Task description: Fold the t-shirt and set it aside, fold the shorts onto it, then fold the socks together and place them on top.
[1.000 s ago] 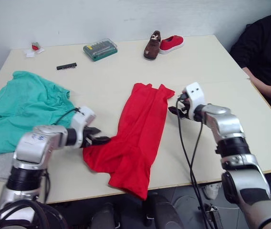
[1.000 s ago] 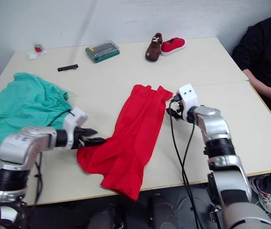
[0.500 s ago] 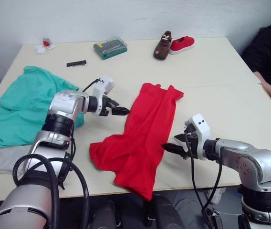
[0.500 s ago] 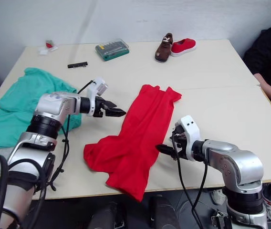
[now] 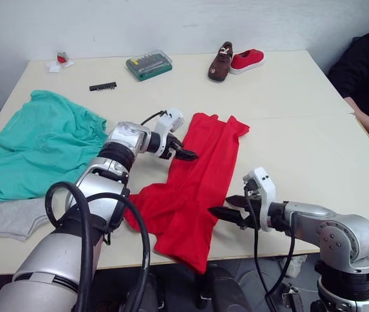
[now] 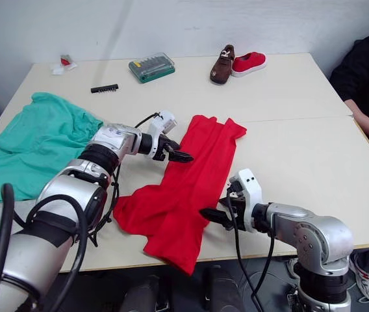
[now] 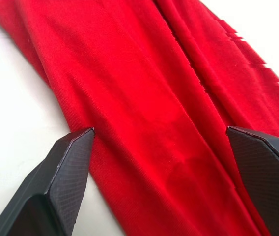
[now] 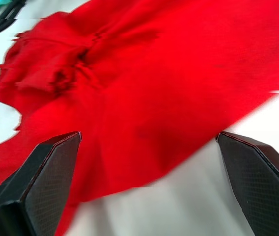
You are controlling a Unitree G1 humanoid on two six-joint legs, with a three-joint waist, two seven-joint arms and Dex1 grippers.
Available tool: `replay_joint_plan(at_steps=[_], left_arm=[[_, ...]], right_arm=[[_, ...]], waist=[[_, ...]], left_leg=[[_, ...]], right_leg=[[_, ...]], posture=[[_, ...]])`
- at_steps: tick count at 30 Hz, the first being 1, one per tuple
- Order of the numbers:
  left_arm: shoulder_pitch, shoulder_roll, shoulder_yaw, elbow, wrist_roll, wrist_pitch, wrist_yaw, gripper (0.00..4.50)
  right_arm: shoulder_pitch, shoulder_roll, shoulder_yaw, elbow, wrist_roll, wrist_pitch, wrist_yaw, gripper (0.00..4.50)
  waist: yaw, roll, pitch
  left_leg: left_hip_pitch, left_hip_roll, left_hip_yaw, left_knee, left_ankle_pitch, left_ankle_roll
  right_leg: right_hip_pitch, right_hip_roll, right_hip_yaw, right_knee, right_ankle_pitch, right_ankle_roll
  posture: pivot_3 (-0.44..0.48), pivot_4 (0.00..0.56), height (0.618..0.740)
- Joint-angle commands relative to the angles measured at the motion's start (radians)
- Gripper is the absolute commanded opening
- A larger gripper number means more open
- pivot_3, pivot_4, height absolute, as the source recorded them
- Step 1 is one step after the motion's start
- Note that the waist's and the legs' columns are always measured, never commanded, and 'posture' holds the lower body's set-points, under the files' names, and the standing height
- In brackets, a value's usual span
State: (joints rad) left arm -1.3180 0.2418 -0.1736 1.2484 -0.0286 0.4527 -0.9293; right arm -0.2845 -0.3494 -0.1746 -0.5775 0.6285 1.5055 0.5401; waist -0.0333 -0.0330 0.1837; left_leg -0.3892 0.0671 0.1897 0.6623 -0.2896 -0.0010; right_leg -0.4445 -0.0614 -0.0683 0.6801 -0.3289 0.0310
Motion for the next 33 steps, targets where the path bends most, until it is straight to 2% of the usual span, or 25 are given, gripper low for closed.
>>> replay_joint_plan(at_steps=[1, 4, 14, 15, 16, 25, 30, 33], left_arm=[[-0.004, -0.015, 0.017, 0.028, 0.026, -0.016, 0.017, 4.31], [-0.006, -0.022, 0.043, 0.035, 0.019, -0.011, 0.025, 3.60], [-0.006, -0.027, 0.074, 0.037, 0.039, -0.015, 0.019, 0.42], [-0.005, -0.026, 0.075, 0.037, 0.041, -0.016, 0.017, 0.14], [-0.004, -0.025, 0.077, 0.038, 0.043, -0.017, 0.016, 0.06], [0.018, -0.001, 0.097, 0.033, 0.048, -0.020, 0.019, 0.06], [0.037, 0.019, 0.087, 0.001, 0.061, -0.016, -0.011, 0.06], [0.071, 0.030, 0.074, -0.076, 0.057, 0.020, -0.054, 0.06]], right_arm=[[0.027, 0.010, 0.035, 0.025, 0.017, 0.014, -0.018, 4.31], [0.031, 0.014, 0.045, 0.035, 0.017, 0.002, -0.028, 3.58], [0.045, -0.014, 0.075, 0.066, 0.005, -0.062, -0.049, 0.08], [0.049, -0.018, 0.076, 0.065, 0.006, -0.068, -0.049, 0.00], [0.053, -0.021, 0.076, 0.064, 0.007, -0.072, -0.048, 0.00], [0.062, -0.079, 0.052, 0.067, 0.039, -0.107, -0.027, 0.00], [0.019, -0.171, 0.050, 0.122, 0.051, -0.146, 0.029, 0.00], [-0.036, -0.269, 0.082, 0.211, 0.047, -0.191, 0.111, 0.00]], waist=[[0.000, -0.002, -0.001], [0.000, -0.003, -0.002], [-0.002, -0.003, -0.002], [-0.002, -0.003, -0.002], [-0.001, -0.003, -0.002], [0.002, -0.003, -0.002], [0.002, -0.003, -0.002], [0.002, -0.003, -0.002]], left_leg=[[0.000, 0.000, 0.000, 0.000, 0.000, 0.000], [0.000, 0.000, -0.001, 0.001, 0.000, 0.000], [0.000, 0.000, -0.001, 0.000, 0.000, 0.000], [0.000, 0.000, -0.001, 0.000, 0.000, 0.000], [0.000, 0.000, -0.001, 0.000, 0.000, 0.000], [0.000, 0.000, -0.001, 0.000, 0.000, 0.000], [0.000, 0.000, -0.001, 0.001, 0.000, 0.000], [-0.001, 0.000, -0.001, 0.001, 0.000, 0.000]], right_leg=[[0.000, 0.000, 0.000, 0.000, 0.000, 0.000], [0.001, 0.000, -0.001, 0.000, 0.000, 0.000], [0.000, 0.000, -0.002, 0.000, 0.000, 0.000], [0.000, 0.000, -0.002, 0.000, 0.000, 0.000], [0.000, 0.000, -0.002, 0.000, 0.000, 0.000], [0.000, 0.000, -0.002, 0.000, 0.000, 0.000], [0.000, 0.000, -0.002, 0.000, 0.000, 0.000], [0.001, -0.001, -0.002, 0.000, 0.000, 0.000]], posture=[[0.000, 0.150, 0.740], [0.000, 0.150, 0.740], [0.000, 0.150, 0.740], [0.000, 0.150, 0.740], [0.000, 0.150, 0.740], [0.000, 0.150, 0.740], [0.000, 0.150, 0.740], [0.000, 0.150, 0.740]])
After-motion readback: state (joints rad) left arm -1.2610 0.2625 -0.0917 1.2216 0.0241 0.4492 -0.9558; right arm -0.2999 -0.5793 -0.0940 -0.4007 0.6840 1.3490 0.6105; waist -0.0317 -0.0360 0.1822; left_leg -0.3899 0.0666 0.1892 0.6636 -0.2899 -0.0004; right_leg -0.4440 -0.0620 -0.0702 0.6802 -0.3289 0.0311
